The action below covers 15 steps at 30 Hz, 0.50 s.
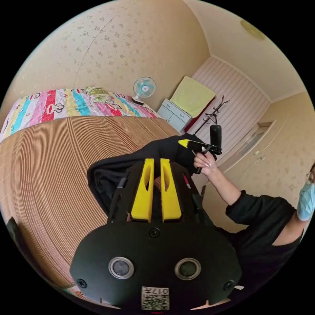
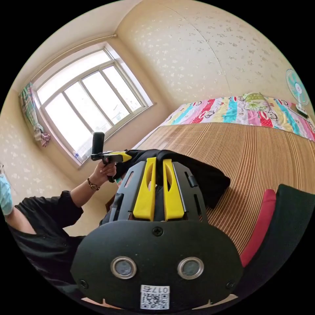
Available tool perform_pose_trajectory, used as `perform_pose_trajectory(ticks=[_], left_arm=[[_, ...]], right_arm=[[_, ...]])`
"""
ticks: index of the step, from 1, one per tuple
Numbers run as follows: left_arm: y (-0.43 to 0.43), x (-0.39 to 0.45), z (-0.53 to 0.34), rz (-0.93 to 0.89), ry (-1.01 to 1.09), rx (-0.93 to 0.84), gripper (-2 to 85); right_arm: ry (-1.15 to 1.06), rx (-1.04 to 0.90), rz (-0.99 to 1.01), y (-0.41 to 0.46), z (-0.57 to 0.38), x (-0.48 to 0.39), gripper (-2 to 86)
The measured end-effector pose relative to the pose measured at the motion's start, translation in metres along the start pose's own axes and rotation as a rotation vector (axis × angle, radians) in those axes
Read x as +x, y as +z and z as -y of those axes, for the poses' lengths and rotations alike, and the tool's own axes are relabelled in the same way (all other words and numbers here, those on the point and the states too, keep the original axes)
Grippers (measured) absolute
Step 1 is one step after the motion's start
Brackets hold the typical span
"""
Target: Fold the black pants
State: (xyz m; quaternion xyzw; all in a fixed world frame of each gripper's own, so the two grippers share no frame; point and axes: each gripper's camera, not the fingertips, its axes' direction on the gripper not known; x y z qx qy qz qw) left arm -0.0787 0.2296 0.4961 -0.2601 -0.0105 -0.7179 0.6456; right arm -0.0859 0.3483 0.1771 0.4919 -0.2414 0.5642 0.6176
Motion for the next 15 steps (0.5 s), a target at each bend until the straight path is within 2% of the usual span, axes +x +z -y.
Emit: perform_pose_trajectory(ticks=[4, 7, 12, 15], left_arm=[[0.049, -0.002, -0.119, -0.098, -0.115, -0.051, 4.1], [0.078, -0.008, -0.178, -0.023, -0.243, -0.072, 4.8], [0.047, -0.027, -0.207, -0.024, -0.412, 0.166, 8.7], [0.025, -0.048, -0.183, 0.062, -0.450, 0.230, 15.5]], right_arm=[[0.009, -0.088, 0.067, 0.025, -0.125, -0.001, 2.1], [0.136, -0.247, -0.003, 0.057, -0.188, 0.006, 2.6], [0.335, -0.102, 0.066, 0.046, -0.217, 0.037, 5.6], [0.365, -0.029, 0.087, 0.039, -0.185, 0.061, 13.4]])
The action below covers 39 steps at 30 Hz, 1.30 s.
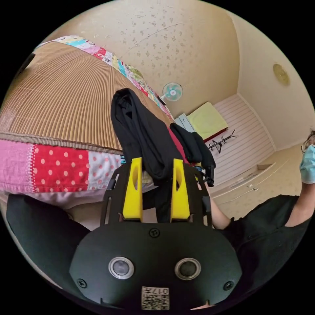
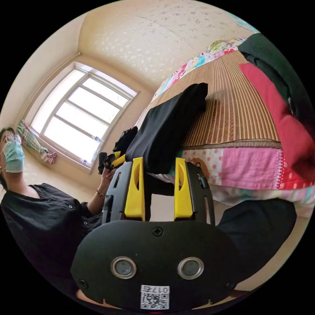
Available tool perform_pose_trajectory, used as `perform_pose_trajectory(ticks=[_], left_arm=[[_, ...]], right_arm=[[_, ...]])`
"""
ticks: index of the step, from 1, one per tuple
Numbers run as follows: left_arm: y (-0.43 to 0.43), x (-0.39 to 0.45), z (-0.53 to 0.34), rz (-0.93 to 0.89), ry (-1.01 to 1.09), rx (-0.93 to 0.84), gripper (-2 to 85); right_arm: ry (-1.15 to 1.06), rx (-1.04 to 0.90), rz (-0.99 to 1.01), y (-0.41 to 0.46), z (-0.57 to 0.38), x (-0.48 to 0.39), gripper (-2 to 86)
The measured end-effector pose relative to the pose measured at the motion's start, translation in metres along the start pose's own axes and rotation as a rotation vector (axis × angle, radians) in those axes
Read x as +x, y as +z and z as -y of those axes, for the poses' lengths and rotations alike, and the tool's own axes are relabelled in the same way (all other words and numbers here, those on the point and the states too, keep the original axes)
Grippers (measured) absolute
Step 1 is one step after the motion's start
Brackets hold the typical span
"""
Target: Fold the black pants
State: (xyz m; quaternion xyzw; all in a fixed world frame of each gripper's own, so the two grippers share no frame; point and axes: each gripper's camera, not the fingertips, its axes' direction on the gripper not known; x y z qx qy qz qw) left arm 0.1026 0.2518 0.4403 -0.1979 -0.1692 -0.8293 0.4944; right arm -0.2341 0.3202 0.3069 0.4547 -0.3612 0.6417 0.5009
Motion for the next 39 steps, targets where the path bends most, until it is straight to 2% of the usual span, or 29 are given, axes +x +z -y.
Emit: perform_pose_trajectory(ticks=[3, 7, 10, 14, 16, 17, 20, 26, 30, 33, 36, 39], left_arm=[[0.012, -0.016, 0.052, 0.014, -0.038, -0.012, 21.0], [0.052, -0.031, 0.106, 0.051, -0.069, -0.087, 22.8], [0.076, -0.037, 0.114, 0.033, -0.090, -0.124, 25.5], [0.093, -0.036, 0.106, 0.035, -0.132, -0.181, 20.7], [0.099, -0.040, 0.102, 0.045, -0.173, -0.227, 13.8], [0.097, -0.041, 0.101, 0.043, -0.176, -0.233, 12.5], [0.061, -0.030, 0.104, 0.075, -0.138, -0.174, 9.4], [-0.084, 0.023, 0.129, 0.351, 0.024, 0.000, 8.7], [-0.238, 0.035, 0.150, 0.431, 0.065, 0.146, 8.7], [-0.344, 0.042, 0.173, 0.540, 0.079, 0.190, 8.9], [-0.432, 0.021, 0.203, 0.678, -0.001, 0.166, 10.7], [-0.493, -0.032, 0.216, 0.904, -0.175, 0.201, 13.6]], right_arm=[[-0.025, 0.004, 0.006, 0.014, 0.049, 0.009, 16.6], [0.063, -0.058, -0.047, 0.064, 0.101, 0.036, 19.0], [0.096, -0.079, -0.097, 0.097, 0.113, 0.042, 19.7], [0.100, -0.113, -0.067, 0.125, 0.110, 0.036, 17.2], [0.103, -0.137, -0.061, 0.135, 0.107, 0.034, 14.2], [0.127, -0.146, 0.002, 0.141, 0.105, 0.036, 11.9], [0.100, -0.124, 0.082, 0.155, 0.103, 0.021, 8.9], [-0.063, -0.133, 0.210, 0.224, 0.138, -0.074, 7.5], [-0.132, -0.105, 0.376, 0.283, 0.163, -0.142, 7.3], [-0.197, -0.084, 0.460, 0.339, 0.183, -0.212, 7.5], [-0.177, -0.106, 0.494, 0.404, 0.199, -0.272, 8.0], [-0.176, -0.119, 0.339, 0.479, 0.198, -0.306, 9.8]])
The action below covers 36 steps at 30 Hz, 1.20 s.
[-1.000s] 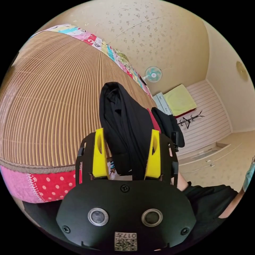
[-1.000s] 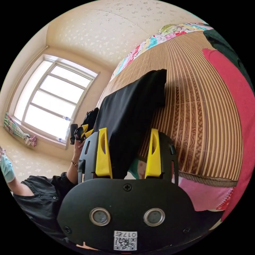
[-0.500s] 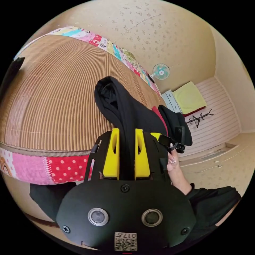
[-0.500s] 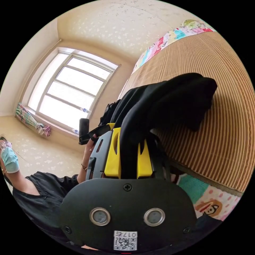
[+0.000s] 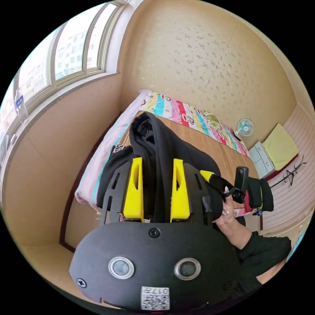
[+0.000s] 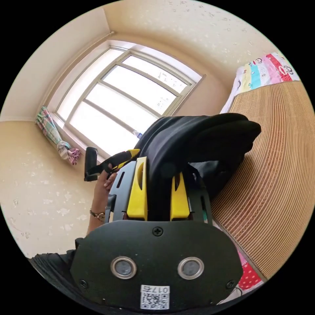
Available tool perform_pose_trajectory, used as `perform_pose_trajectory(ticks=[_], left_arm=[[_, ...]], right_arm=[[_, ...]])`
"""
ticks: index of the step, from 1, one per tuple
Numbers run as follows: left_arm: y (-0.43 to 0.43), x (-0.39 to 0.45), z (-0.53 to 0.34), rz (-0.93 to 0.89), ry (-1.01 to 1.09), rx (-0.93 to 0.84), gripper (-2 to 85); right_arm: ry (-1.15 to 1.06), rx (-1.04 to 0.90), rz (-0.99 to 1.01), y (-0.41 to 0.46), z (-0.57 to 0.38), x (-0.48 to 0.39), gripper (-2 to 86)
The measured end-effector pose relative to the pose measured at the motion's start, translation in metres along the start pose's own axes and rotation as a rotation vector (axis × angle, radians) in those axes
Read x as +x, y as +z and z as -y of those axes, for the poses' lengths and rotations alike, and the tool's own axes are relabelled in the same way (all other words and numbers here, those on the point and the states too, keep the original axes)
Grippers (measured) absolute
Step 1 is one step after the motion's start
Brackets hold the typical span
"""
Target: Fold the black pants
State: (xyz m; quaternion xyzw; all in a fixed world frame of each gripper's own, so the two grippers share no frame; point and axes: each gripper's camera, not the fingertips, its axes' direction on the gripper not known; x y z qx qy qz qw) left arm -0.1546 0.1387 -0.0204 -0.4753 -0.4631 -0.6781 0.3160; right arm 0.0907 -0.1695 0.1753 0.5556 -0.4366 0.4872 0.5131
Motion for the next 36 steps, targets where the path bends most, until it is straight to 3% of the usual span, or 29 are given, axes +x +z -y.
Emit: perform_pose_trajectory(ticks=[2, 4, 5, 8, 12, 15, 17, 20, 22, 26, 28, 33, 36], left_arm=[[0.020, -0.041, -0.005, 0.015, -0.142, -0.040, 13.6], [0.052, -0.064, -0.032, -0.285, -0.156, -0.023, 11.4], [0.061, -0.064, -0.041, -0.320, -0.148, -0.015, 10.1], [0.137, -0.054, -0.085, -0.104, -0.114, -0.162, 6.7], [0.154, -0.076, -0.142, -0.213, -0.211, 0.004, 5.4], [0.120, -0.071, -0.181, -0.203, -0.289, 0.175, 5.2], [0.096, -0.058, -0.218, -0.264, -0.307, 0.330, 5.8], [0.087, -0.012, -0.276, -0.376, -0.280, 0.409, 4.6], [0.102, 0.057, -0.314, -0.321, -0.174, 0.326, 0.2], [0.140, 0.179, -0.366, -0.275, 0.077, 0.180, -0.8], [0.165, 0.252, -0.397, -0.333, 0.214, 0.058, -0.9], [0.184, 0.331, -0.451, -0.616, 0.311, -0.092, -1.0], [0.196, 0.376, -0.478, -0.525, 0.429, -0.212, -1.0]], right_arm=[[0.095, -0.171, -0.135, 0.066, -0.015, 0.026, 10.4], [0.090, -0.279, -0.191, 0.088, -0.041, 0.043, 9.4], [0.020, -0.294, -0.177, 0.087, -0.063, 0.049, 7.9], [-0.070, -0.368, -0.201, 0.065, -0.111, 0.072, 5.3], [-0.139, -0.394, -0.160, -0.007, -0.156, 0.098, 3.3], [-0.242, -0.280, -0.451, -0.102, -0.194, 0.103, 1.5], [-0.161, -0.135, -0.726, -0.190, -0.222, 0.108, 1.0], [-0.045, 0.052, -0.891, -0.293, -0.260, 0.096, 0.7], [0.018, 0.148, -1.027, -0.342, -0.283, 0.081, 0.7], [0.126, 0.421, -1.194, -0.426, -0.326, 0.040, 1.3], [0.141, 0.503, -1.249, -0.455, -0.334, 0.025, 2.1], [0.248, 0.707, -1.311, -0.536, -0.352, 0.001, 6.3], [0.353, 0.772, -1.352, -0.583, -0.368, 0.011, 8.5]])
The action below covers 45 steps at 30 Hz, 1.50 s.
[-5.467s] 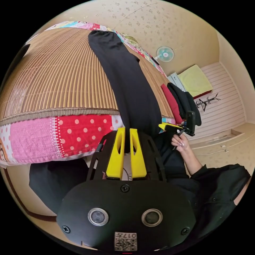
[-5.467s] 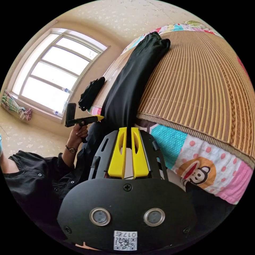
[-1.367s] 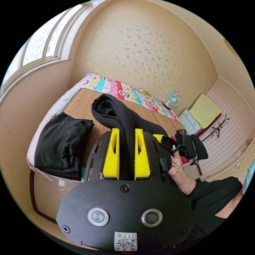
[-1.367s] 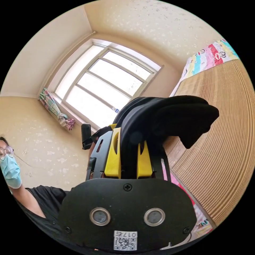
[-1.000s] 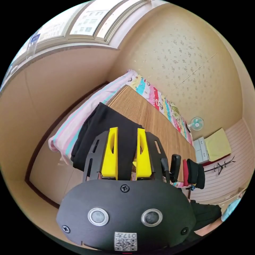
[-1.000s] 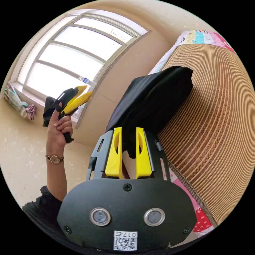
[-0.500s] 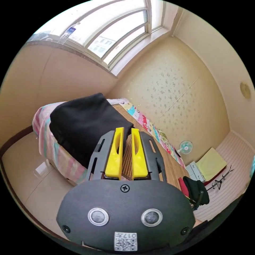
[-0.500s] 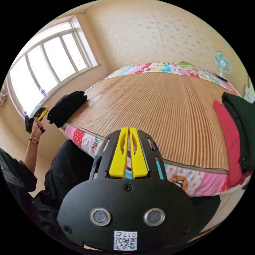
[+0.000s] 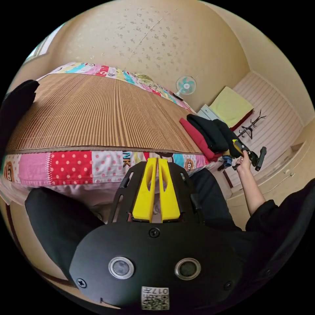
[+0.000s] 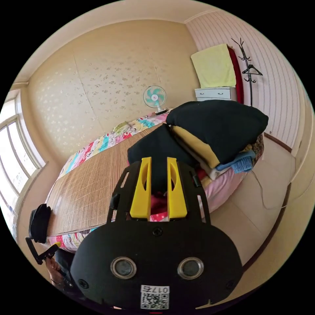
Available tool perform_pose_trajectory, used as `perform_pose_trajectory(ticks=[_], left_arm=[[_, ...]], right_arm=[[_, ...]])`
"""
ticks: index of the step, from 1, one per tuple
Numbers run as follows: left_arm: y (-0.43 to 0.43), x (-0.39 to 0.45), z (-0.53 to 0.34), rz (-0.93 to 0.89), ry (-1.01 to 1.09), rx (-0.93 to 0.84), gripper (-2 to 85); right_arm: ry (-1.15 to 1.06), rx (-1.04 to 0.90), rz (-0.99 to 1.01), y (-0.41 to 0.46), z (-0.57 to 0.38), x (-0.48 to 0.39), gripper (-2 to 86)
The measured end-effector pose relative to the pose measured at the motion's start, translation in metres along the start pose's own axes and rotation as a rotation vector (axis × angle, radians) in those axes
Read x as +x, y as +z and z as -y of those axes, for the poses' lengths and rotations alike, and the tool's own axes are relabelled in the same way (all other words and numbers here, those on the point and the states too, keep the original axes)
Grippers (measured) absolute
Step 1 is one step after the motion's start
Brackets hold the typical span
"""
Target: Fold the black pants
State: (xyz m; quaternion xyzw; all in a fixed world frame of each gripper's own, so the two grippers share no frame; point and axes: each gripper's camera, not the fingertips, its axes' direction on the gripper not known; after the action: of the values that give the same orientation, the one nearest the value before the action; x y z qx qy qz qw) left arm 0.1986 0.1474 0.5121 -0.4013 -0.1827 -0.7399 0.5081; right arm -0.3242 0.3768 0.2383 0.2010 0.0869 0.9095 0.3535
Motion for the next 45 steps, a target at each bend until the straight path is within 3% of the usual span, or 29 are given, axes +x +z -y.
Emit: perform_pose_trajectory(ticks=[4, 7, 12, 18, 23, 26, 32, 38, 42, 45], left_arm=[[0.039, 0.019, -0.012, 0.147, -0.002, -0.111, -1.0], [0.062, 0.016, -0.021, 0.204, -0.050, -0.161, -1.0], [0.078, 0.008, -0.027, 0.263, -0.098, -0.193, -1.0], [0.081, 0.006, -0.032, 0.311, -0.106, -0.185, -1.0], [0.087, -0.002, -0.043, 0.328, -0.119, -0.186, -1.0], [0.090, -0.010, -0.050, 0.328, -0.129, -0.181, -0.9], [0.082, -0.021, -0.058, 0.256, -0.141, -0.126, 1.0], [0.074, 0.014, -0.007, 0.158, -0.018, -0.042, 7.6], [0.129, 0.050, 0.038, 0.212, 0.104, -0.047, 8.5], [0.203, 0.056, 0.049, 0.272, 0.141, -0.199, 7.9]], right_arm=[[0.083, -0.140, 0.054, 0.044, 0.022, 0.055, 13.6], [0.100, -0.217, 0.113, 0.069, 0.034, 0.059, 12.6], [-0.174, -0.034, 0.287, 0.026, 0.071, -0.031, 7.8], [-0.490, -0.068, 0.702, 0.011, 0.084, -0.185, 6.8], [-0.856, -0.375, 0.966, 0.020, -0.025, -0.291, 6.8], [-0.946, -0.577, 0.992, 0.032, -0.101, -0.304, 6.8], [-0.664, -0.715, 1.111, 0.033, -0.157, -0.236, 6.6], [-0.735, -0.881, 0.977, 0.016, -0.192, -0.214, 6.4], [-0.714, -0.920, 0.959, 0.017, -0.198, -0.209, 5.8], [-0.645, -0.956, 0.993, 0.021, -0.190, -0.204, 3.7]])
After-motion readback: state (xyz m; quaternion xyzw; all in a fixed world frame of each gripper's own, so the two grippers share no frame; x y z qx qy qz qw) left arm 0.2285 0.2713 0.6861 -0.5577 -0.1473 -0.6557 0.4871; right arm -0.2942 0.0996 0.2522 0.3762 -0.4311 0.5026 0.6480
